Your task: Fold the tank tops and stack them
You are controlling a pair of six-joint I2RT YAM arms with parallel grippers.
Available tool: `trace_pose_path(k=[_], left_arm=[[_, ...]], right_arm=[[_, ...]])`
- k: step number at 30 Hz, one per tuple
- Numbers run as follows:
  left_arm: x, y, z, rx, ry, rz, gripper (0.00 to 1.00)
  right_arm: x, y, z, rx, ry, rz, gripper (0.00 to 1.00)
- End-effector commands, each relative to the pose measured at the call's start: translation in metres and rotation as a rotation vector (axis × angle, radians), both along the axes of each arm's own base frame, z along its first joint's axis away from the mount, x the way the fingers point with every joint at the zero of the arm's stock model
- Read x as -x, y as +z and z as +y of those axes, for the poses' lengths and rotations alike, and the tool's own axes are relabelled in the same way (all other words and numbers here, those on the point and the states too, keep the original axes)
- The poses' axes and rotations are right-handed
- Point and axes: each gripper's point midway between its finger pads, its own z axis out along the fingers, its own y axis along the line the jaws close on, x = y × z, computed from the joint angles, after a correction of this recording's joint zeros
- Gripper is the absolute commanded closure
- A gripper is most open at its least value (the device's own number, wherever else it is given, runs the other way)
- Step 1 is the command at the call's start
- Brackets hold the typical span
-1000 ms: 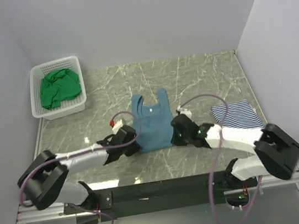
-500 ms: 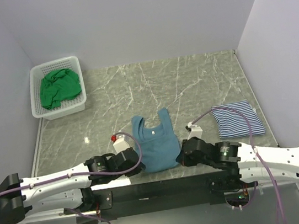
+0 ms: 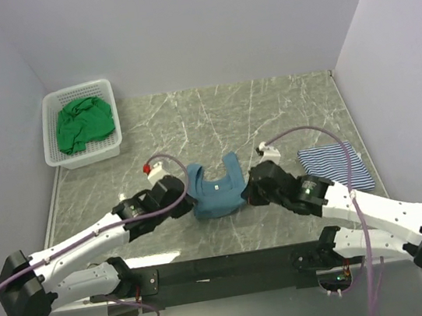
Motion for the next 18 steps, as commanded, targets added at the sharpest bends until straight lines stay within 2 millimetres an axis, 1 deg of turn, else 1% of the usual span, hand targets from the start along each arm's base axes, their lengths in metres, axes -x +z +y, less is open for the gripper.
trace_pose_path(k=[1,2,3,4,5,6,7,8,9,10,11,12,13,14,15,16,17,18], left_arm=[[-0.034,0.037,-0.012,0.066,-0.028,-0.089,1.0],[-0.042,0.035,-0.012,0.051,-0.033,-0.091,0.99],[-0.053,0.036,-0.007,0.055,-0.015,-0.089,0.99],[-0.063,0.042,-0.007,0.062,-0.009,-0.101,0.99],[-0.074,0.034,-0.008,0.045,-0.012,-0.095,1.0],[-0.088,0.034,-0.002,0.053,0.009,-0.094,0.99],[-0.097,0.037,-0.003,0.068,0.003,-0.092,0.99],[-0.108,0.028,-0.004,0.059,0.005,-0.077,1.0],[-0.123,0.028,0.004,0.067,0.028,-0.079,1.0],[-0.133,0.033,0.001,0.089,0.017,-0.087,0.99],[-0.145,0.019,0.003,0.06,0.026,-0.064,0.99],[-0.164,0.027,0.008,0.073,0.051,-0.088,0.99],[-0.174,0.025,0.009,0.079,0.052,-0.085,0.99],[-0.182,0.007,0.007,0.068,0.038,-0.046,1.0],[-0.202,0.012,0.011,0.078,0.06,-0.062,0.99],[-0.212,0.009,0.012,0.077,0.06,-0.061,0.96],[-0.22,-0.01,0.009,0.064,0.037,-0.034,0.9],[-0.239,0.0,0.009,0.072,0.041,-0.066,0.73]], right_arm=[[-0.031,0.025,0.009,-0.022,0.04,-0.068,1.0],[-0.045,0.029,0.004,-0.028,0.011,-0.074,1.0],[-0.049,0.025,0.009,-0.035,0.035,-0.052,1.0],[-0.057,0.025,0.009,-0.028,0.039,-0.056,1.0],[-0.067,0.02,0.01,-0.016,0.035,-0.042,1.0],[-0.082,0.021,0.006,-0.025,0.012,-0.045,1.0],[-0.089,0.02,0.006,-0.024,0.027,-0.036,1.0],[-0.099,0.026,0.009,-0.034,0.029,-0.043,1.0],[-0.116,0.016,0.004,-0.02,0.002,-0.024,1.0],[-0.126,0.014,0.002,-0.012,-0.007,-0.026,1.0],[-0.133,0.022,0.011,-0.051,0.028,-0.02,1.0],[-0.146,0.009,0.013,-0.04,0.025,0.008,1.0],[-0.157,0.006,0.009,-0.035,0.014,0.01,1.0],[-0.169,0.014,0.014,-0.055,0.026,0.002,0.98],[-0.179,-0.003,0.018,-0.036,0.046,0.036,0.94],[-0.189,-0.008,0.016,-0.03,0.037,0.045,0.8],[-0.205,-0.016,0.017,-0.009,0.023,0.058,0.73],[-0.211,-0.02,0.015,0.002,0.021,0.074,0.67]])
